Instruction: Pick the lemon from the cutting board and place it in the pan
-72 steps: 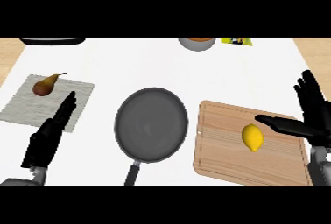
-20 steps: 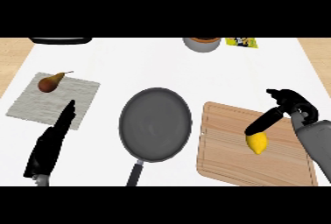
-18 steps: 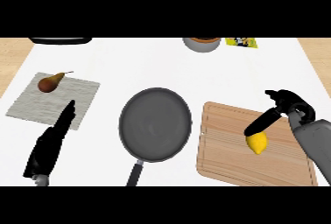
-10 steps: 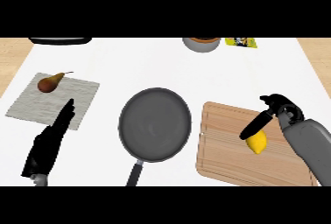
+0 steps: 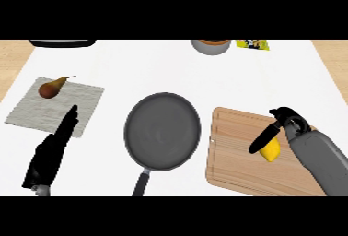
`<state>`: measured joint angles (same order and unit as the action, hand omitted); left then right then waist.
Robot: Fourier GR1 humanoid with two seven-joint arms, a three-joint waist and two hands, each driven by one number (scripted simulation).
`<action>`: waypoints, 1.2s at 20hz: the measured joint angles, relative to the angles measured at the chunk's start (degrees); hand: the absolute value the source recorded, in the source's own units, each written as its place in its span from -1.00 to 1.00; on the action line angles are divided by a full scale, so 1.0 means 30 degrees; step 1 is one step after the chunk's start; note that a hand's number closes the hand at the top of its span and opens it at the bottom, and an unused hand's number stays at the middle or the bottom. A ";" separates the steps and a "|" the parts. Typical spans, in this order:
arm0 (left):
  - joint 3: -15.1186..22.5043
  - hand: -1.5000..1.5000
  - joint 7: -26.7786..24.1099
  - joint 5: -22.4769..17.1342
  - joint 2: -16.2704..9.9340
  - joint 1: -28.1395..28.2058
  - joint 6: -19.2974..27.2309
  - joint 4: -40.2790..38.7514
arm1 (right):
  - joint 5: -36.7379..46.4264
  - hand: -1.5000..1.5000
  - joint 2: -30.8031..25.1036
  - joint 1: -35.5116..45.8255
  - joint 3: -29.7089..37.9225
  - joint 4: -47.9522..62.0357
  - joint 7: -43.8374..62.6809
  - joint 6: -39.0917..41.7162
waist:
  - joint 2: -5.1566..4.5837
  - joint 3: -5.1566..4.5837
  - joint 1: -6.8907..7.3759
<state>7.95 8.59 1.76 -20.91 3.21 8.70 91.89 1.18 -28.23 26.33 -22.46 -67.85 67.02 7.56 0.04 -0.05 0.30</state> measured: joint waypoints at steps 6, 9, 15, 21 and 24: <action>-0.0197 0.00 0.0029 0.0125 0.0132 0.0092 -0.0265 0.0085 | 0.0278 -1.00 0.0161 -0.0474 -0.0078 -0.0205 0.0009 -0.0122 | 0.0017 0.0002 -0.0044; -0.0335 0.00 -0.0098 0.0173 0.0202 0.0171 -0.0423 0.0053 | 0.0698 -1.00 0.0495 -0.0510 -0.0052 0.0658 -0.0352 -0.0251 | -0.0002 0.0007 -0.0004; -0.0338 0.00 0.0201 0.0733 0.0642 0.0199 -0.0385 0.0361 | 0.1689 1.00 0.1193 -0.0645 0.0341 0.1354 -0.0818 -0.0564 | 0.0043 -0.0052 -0.0025; -0.0919 0.00 -0.0361 0.0814 0.0813 0.0571 -0.0933 0.0073 | 0.2929 1.00 0.1819 -0.1183 0.1332 0.1317 -0.1527 -0.1006 | 0.0132 -0.0179 -0.0055; -0.1063 0.00 -0.0754 0.1004 0.0963 0.0741 -0.0978 -0.0219 | 0.3137 1.00 0.2286 -0.1364 0.1818 0.1219 -0.1647 -0.1245 | 0.0155 -0.0223 -0.0088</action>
<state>4.76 6.33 4.77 -18.02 5.44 5.77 91.23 10.59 -21.38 22.24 -17.00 -64.19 62.08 3.83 0.51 -0.71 0.04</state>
